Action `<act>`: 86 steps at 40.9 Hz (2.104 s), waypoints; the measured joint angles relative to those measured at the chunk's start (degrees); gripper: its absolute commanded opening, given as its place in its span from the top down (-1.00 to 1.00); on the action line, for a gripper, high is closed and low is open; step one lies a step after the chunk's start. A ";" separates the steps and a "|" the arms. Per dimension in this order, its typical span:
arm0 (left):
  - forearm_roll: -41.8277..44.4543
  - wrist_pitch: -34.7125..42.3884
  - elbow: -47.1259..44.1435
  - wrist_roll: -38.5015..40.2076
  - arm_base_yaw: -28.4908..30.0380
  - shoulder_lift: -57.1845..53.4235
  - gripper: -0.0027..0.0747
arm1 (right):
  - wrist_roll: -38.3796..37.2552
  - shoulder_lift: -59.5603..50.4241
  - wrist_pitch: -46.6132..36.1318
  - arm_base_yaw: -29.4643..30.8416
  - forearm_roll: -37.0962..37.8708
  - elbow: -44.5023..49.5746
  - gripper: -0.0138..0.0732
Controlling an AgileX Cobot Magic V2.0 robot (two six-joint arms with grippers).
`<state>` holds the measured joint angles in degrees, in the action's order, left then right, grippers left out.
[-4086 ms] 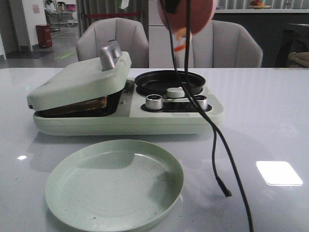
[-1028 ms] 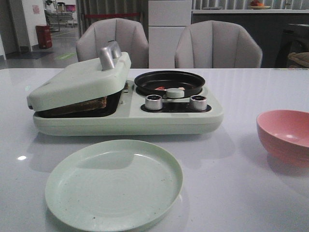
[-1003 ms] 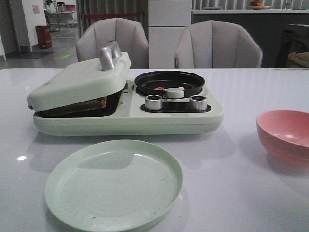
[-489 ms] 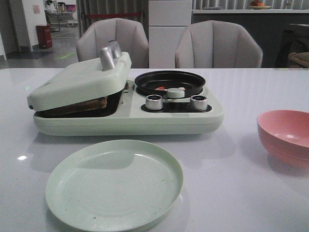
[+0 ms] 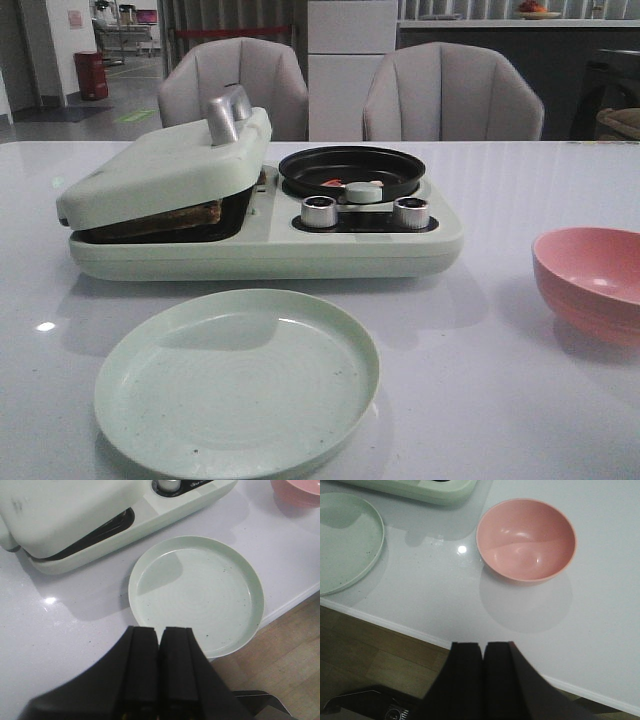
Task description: Make breakfast with bread and shrimp
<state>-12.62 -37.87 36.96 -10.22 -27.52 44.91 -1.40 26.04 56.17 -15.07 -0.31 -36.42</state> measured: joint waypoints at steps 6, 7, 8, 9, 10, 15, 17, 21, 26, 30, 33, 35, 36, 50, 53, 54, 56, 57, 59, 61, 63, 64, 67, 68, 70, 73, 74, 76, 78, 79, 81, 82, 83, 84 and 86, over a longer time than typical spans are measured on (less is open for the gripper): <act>1.14 0.47 -0.30 0.03 0.24 -0.99 0.67 | 0.00 0.00 0.00 0.00 0.00 0.00 0.67; 2.46 0.57 -0.55 0.03 0.56 -1.90 0.67 | 0.00 0.00 0.00 0.00 0.00 0.00 0.67; 3.83 0.60 -0.86 0.03 1.05 -3.10 0.67 | 0.00 0.00 0.00 0.00 0.00 0.00 0.67; 4.80 0.73 -1.18 0.03 1.98 -4.15 0.67 | 0.00 0.00 0.00 0.00 0.31 0.00 0.67; 5.78 0.85 -1.60 0.03 2.81 -5.30 0.67 | 0.00 0.00 0.00 0.00 0.31 0.00 0.67; 10.35 2.77 -5.76 0.03 9.23 -13.71 0.67 | 0.00 0.00 0.11 0.00 0.31 0.00 0.67; 10.94 4.19 -8.17 0.03 11.45 -16.68 0.67 | 0.00 0.00 0.11 0.00 0.31 0.00 0.67; 11.53 9.21 -14.33 0.03 15.93 -24.15 0.67 | 0.00 0.00 0.11 0.00 0.00 0.08 0.67; 11.55 16.30 -23.12 0.03 19.64 -32.42 0.67 | -0.12 0.00 0.11 0.00 0.31 0.08 0.67; 9.93 19.47 -29.67 0.03 22.30 -39.56 0.67 | -0.12 0.00 0.11 0.00 0.00 0.08 0.67; 9.27 21.15 -32.84 0.03 23.22 -43.45 0.67 | -0.12 0.00 0.11 0.00 0.31 0.08 0.67; 8.75 22.71 -34.57 0.03 23.34 -44.83 0.67 | -0.12 0.00 0.11 0.00 0.31 0.08 0.67; 8.59 23.46 -35.46 0.03 23.46 -45.17 0.67 | -0.12 0.00 0.11 0.00 0.00 0.08 0.67; 7.35 30.30 -37.07 0.03 23.23 -45.12 0.67 | -0.12 0.00 0.32 0.00 0.00 0.08 0.67; 7.78 30.77 -37.07 2.38 23.23 -45.12 0.67 | -0.12 0.00 0.44 0.00 0.00 0.08 0.67; 8.43 30.91 -37.07 4.38 23.23 -45.12 0.67 | -0.12 0.00 0.44 0.00 -0.10 0.08 0.67; 9.51 31.05 -37.07 6.49 23.23 -45.12 0.67 | -0.12 0.00 0.44 0.00 -0.10 0.08 0.67; 10.07 31.13 -37.07 7.86 23.23 -45.12 0.67 | -0.12 0.00 0.44 0.00 -0.10 0.08 0.67; 11.16 31.58 -37.07 10.22 23.23 -45.12 0.67 | -0.12 0.00 0.44 0.00 -0.10 0.08 0.67; 11.78 32.37 -37.07 11.57 23.23 -45.12 0.67 | -0.12 0.00 0.44 0.00 -0.10 0.08 0.67; 12.09 33.81 -37.07 12.60 23.23 -45.12 0.67 | -0.12 0.00 0.44 0.00 -0.10 0.08 0.67; 12.21 34.44 -37.07 12.77 23.23 -45.12 0.67 | -0.12 0.00 0.44 0.00 -0.10 0.08 0.67; 12.62 36.87 -37.07 13.25 23.23 -45.12 0.67 | -0.12 0.00 0.44 0.00 -0.10 0.08 0.67; 12.62 37.87 -37.07 13.26 23.23 -45.12 0.67 | -0.12 0.00 0.44 0.00 -0.10 0.08 0.67; 12.62 38.62 -37.07 13.26 23.23 -45.12 0.67 | -0.12 0.00 0.44 0.00 -0.10 0.08 0.67; 12.62 39.30 -37.07 13.34 23.23 -45.12 0.67 | -0.12 0.00 0.55 0.00 -0.10 0.08 0.67; 12.62 39.42 -37.07 13.34 23.23 -45.12 0.67 | -0.12 0.00 0.55 0.00 -0.10 0.08 0.67; 12.62 39.51 -37.07 13.34 23.23 -45.12 0.67 | -0.12 0.00 0.55 0.00 -0.10 0.08 0.67; 12.62 39.65 -37.07 13.37 23.23 -45.12 0.67 | -0.12 0.00 0.55 0.00 -0.10 0.08 0.67; 12.62 39.65 -37.07 13.37 23.23 -45.12 0.67 | -0.12 0.00 0.55 0.00 -0.10 0.08 0.67; 12.62 39.65 -37.07 13.37 23.23 -45.12 0.67 | -0.12 0.00 0.55 0.00 -0.10 0.08 0.67; 12.62 39.65 -37.07 13.37 23.23 -45.12 0.67 | -0.12 0.00 0.55 0.00 -0.10 0.08 0.67; 12.62 39.65 -37.07 13.37 23.23 -45.12 0.67 | -0.12 0.00 0.55 0.00 -0.10 0.08 0.67; 12.62 39.65 -37.07 13.37 23.23 -45.12 0.67 | -0.12 0.00 0.55 0.00 -0.10 0.08 0.67; 12.62 39.65 -37.07 13.37 23.23 -45.12 0.67 | -0.12 0.00 0.55 0.00 -0.10 0.08 0.67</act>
<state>0.00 1.78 -0.10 3.15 -4.29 -0.22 -1.51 26.04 56.72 -15.07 -0.41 -36.34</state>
